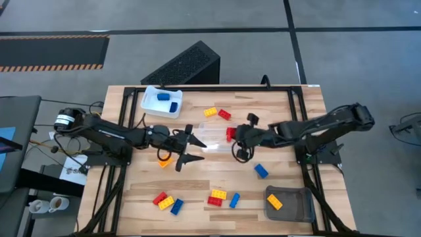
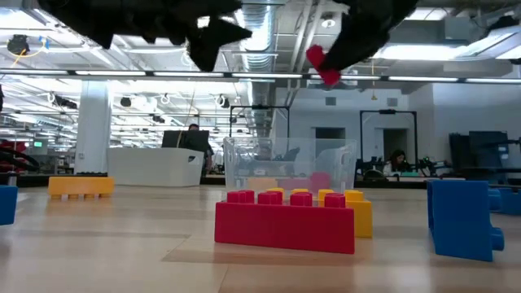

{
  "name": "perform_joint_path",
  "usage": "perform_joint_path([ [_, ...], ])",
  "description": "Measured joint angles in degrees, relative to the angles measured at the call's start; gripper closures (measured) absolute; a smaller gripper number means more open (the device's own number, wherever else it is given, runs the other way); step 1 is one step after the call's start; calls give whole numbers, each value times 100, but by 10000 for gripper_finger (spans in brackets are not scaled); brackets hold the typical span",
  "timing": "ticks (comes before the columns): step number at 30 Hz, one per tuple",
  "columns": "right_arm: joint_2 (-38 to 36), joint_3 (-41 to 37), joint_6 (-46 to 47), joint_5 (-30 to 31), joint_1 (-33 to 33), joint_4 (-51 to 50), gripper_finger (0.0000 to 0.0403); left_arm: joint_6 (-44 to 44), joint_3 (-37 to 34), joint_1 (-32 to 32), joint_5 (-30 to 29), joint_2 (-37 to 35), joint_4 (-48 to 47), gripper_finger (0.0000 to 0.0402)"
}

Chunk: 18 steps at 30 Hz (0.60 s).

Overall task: Sort & place blocks by color
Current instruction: Put the red game piece into the transparent bin

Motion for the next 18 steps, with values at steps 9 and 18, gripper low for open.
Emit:
perform_joint_path([
  [9, 934, -7, -208, -741, -693, 751, 266, 304, -624, -243, -598, -1623, -360, 197],
  [18, 1686, -11, -233, -899, -925, 1269, 229, 36, -1446, -273, -1113, -2751, -403, 214],
])
